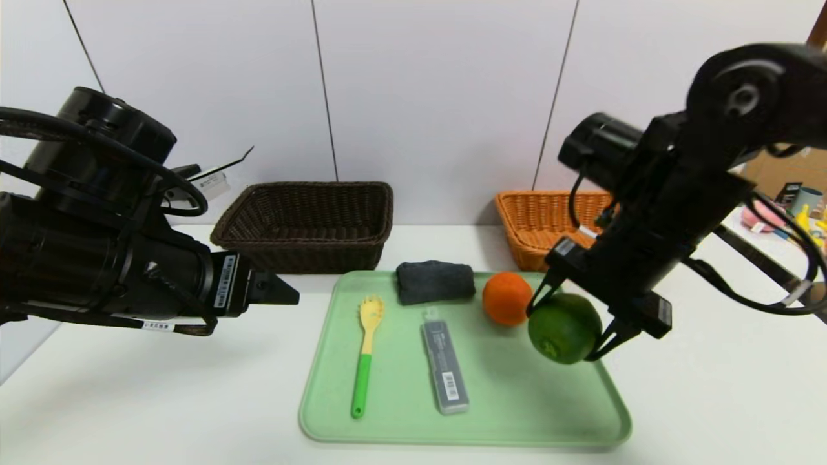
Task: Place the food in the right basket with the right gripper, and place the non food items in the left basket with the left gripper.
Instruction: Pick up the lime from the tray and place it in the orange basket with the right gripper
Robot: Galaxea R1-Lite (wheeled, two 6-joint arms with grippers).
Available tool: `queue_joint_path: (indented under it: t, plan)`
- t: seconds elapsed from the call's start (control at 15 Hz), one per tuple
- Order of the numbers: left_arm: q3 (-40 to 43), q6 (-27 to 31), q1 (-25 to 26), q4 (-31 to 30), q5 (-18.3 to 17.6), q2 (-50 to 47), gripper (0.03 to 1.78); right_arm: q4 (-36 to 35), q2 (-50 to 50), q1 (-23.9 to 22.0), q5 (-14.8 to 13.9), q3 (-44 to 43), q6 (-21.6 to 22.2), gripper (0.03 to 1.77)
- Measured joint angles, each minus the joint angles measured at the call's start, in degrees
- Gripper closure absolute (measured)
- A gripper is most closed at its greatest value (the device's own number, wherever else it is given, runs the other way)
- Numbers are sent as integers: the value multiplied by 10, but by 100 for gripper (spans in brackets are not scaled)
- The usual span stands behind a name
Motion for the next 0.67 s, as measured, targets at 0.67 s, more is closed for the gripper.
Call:
queue_joint_path:
  t: [0.67]
  plan:
    - [-2, 5, -10, -1, 1, 1, 12, -302, -22, -168, -101, -32, -211, 80]
